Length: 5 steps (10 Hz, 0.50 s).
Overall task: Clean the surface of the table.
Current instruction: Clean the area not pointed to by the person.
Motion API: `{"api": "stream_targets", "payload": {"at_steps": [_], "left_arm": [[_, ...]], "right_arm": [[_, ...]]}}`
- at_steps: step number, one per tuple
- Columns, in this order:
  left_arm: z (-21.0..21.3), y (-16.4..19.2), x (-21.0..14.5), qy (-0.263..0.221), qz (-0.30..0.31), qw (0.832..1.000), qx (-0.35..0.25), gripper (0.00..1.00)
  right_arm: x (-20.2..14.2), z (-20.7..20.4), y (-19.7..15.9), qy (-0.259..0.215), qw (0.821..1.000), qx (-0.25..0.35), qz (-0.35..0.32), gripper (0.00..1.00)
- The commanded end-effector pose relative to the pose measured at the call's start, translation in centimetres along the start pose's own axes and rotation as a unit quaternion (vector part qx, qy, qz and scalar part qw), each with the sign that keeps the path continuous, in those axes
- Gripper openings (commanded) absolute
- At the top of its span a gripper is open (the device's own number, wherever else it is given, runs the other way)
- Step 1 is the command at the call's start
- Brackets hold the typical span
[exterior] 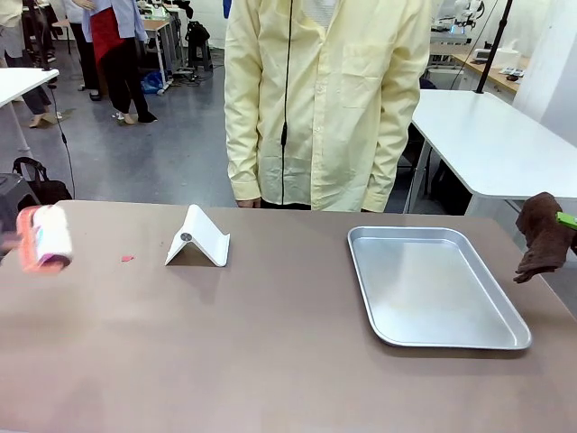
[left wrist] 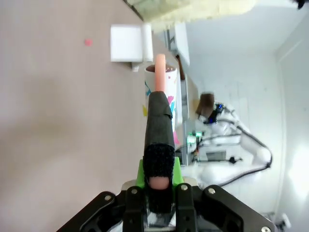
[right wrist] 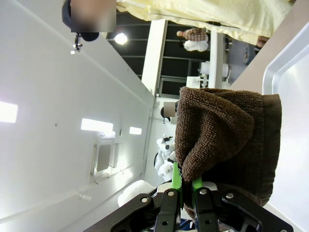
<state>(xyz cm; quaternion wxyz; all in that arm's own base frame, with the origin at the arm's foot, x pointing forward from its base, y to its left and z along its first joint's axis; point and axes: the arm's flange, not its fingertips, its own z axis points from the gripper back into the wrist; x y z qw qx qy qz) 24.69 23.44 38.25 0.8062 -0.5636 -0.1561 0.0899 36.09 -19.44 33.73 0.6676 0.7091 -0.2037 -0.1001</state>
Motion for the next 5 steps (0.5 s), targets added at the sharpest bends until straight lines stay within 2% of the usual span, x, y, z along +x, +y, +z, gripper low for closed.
{"api": "stream_targets", "payload": {"at_steps": [1,3,5], "left_arm": [[4.5,2.7,-1.1,0.01,-0.007,1.0,0.006,0.22],[5.2,4.3,-1.5,0.019,0.014,1.0,-0.012,0.22],[5.2,3.7,-2.7,0.012,0.018,1.0,0.007,0.22]], "right_arm": [[-0.1,0.1,0.4,0.002,1.0,0.003,0.003,0.09],[-0.1,0.1,0.4,0.002,1.0,0.003,0.003,0.09],[-0.1,0.1,0.4,0.002,1.0,0.003,0.003,0.09]]}}
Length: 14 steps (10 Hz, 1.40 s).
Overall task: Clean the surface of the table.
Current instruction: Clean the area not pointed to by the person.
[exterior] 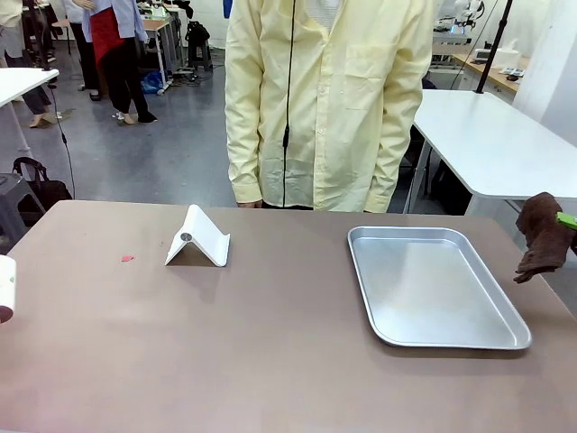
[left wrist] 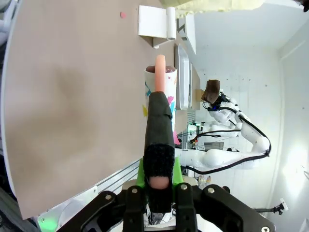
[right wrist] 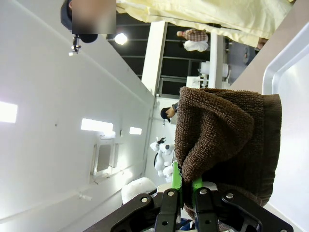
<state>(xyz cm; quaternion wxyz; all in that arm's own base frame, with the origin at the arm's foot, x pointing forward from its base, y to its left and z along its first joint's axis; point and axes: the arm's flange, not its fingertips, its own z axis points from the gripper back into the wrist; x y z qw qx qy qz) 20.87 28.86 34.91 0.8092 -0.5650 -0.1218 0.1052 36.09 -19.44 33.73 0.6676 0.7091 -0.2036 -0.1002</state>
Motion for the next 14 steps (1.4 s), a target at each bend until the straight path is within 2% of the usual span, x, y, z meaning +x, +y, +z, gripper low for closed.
{"api": "stream_targets", "payload": {"at_steps": [1,5,6,8,9,12,14], "left_arm": [[0.1,-1.2,-0.5,-0.007,-0.014,1.0,0.001,0.22],[0.2,-0.7,0.0,-0.004,-0.01,1.0,0.003,0.22],[-0.7,-1.7,0.7,0.005,-0.004,1.0,-0.011,0.22],[-4.0,-4.5,3.3,-0.028,0.014,0.999,-0.013,0.22],[-5.9,-5.8,5.4,-0.062,0.027,0.998,-0.001,0.22],[-9.5,-6.7,9.8,-0.123,0.062,0.989,0.054,0.22],[-10.8,-6.2,11.3,-0.103,0.077,0.988,0.085,0.22]], "right_arm": [[-0.1,0.1,0.4,0.002,1.0,0.003,0.003,0.09],[-0.1,0.1,0.4,0.002,1.0,0.003,0.003,0.09],[-0.1,0.1,0.4,0.002,1.0,0.003,0.003,0.09],[-0.1,0.1,0.4,0.002,1.0,0.003,0.003,0.09],[-0.1,0.1,0.4,0.002,1.0,0.003,0.003,0.09],[-0.1,0.1,0.4,0.002,1.0,0.003,0.003,0.09],[-0.1,0.1,0.4,0.002,1.0,0.003,0.003,0.09]]}}
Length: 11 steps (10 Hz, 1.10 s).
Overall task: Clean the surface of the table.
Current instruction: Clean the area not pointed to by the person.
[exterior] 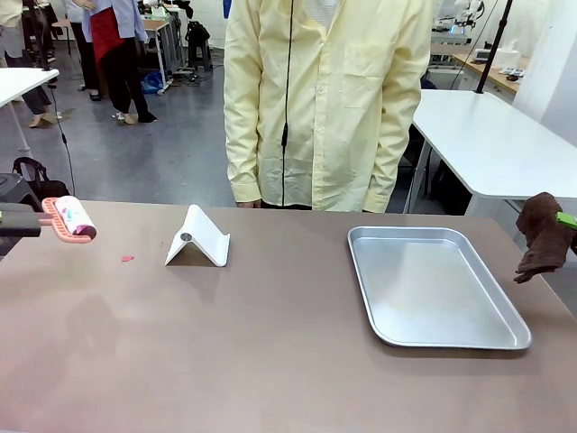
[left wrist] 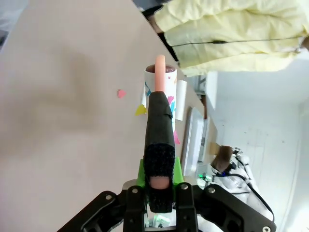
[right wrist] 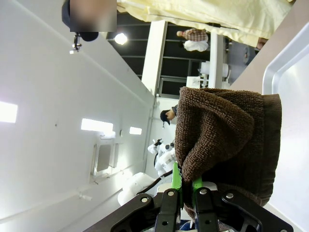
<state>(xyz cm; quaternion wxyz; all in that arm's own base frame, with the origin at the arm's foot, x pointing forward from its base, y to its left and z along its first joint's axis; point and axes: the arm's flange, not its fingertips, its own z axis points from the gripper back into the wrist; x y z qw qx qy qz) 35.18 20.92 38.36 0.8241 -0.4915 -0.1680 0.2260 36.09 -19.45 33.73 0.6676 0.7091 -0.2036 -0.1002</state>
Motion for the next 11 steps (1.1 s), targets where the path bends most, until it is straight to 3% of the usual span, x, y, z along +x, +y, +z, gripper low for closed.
{"api": "stream_targets", "payload": {"at_steps": [1,5,11], "left_arm": [[-1.3,0.4,0.4,0.013,0.016,1.0,0.022,0.22],[-4.0,2.0,1.5,0.014,0.036,0.998,0.057,0.22],[-7.7,5.3,1.8,0.052,0.059,0.992,0.094,0.22]], "right_arm": [[-0.1,0.1,0.4,0.002,1.0,0.003,0.003,0.09],[-0.1,0.1,0.4,0.002,1.0,0.003,0.003,0.09],[-0.1,0.1,0.4,0.002,1.0,0.003,0.003,0.09]]}}
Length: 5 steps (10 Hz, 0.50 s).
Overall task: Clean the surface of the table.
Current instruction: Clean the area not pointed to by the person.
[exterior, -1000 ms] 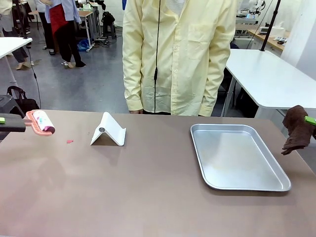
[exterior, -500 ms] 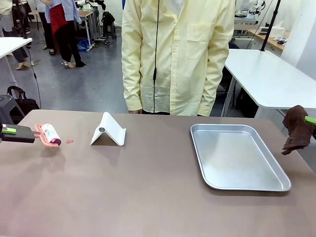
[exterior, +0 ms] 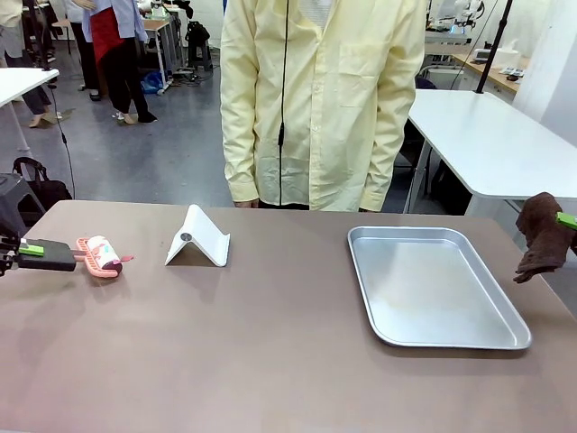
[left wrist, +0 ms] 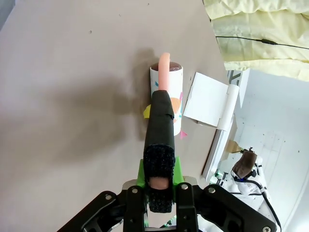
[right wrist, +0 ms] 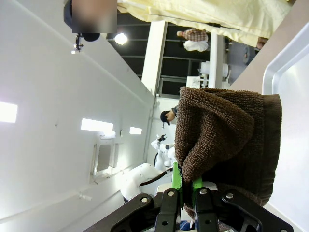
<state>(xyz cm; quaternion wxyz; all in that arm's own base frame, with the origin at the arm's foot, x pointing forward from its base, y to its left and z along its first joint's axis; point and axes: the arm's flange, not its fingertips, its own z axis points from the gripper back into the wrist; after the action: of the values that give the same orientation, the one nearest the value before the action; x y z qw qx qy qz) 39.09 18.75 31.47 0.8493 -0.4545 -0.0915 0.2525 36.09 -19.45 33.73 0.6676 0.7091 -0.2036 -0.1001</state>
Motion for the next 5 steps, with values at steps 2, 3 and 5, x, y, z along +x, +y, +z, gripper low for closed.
{"api": "stream_targets", "payload": {"at_steps": [2,3,5], "left_arm": [[-1.9,0.2,0.1,0.012,0.007,0.999,0.042,0.22],[-2.3,-0.5,0.0,0.014,0.001,0.999,0.042,0.22],[-3.4,-1.5,-0.1,0.021,-0.009,0.999,0.042,0.22]], "right_arm": [[-0.1,0.1,0.4,0.002,1.0,0.003,0.003,0.09],[-0.1,0.1,0.4,0.002,1.0,0.003,0.003,0.09],[-0.1,0.1,0.4,0.002,1.0,0.003,0.003,0.09]]}}
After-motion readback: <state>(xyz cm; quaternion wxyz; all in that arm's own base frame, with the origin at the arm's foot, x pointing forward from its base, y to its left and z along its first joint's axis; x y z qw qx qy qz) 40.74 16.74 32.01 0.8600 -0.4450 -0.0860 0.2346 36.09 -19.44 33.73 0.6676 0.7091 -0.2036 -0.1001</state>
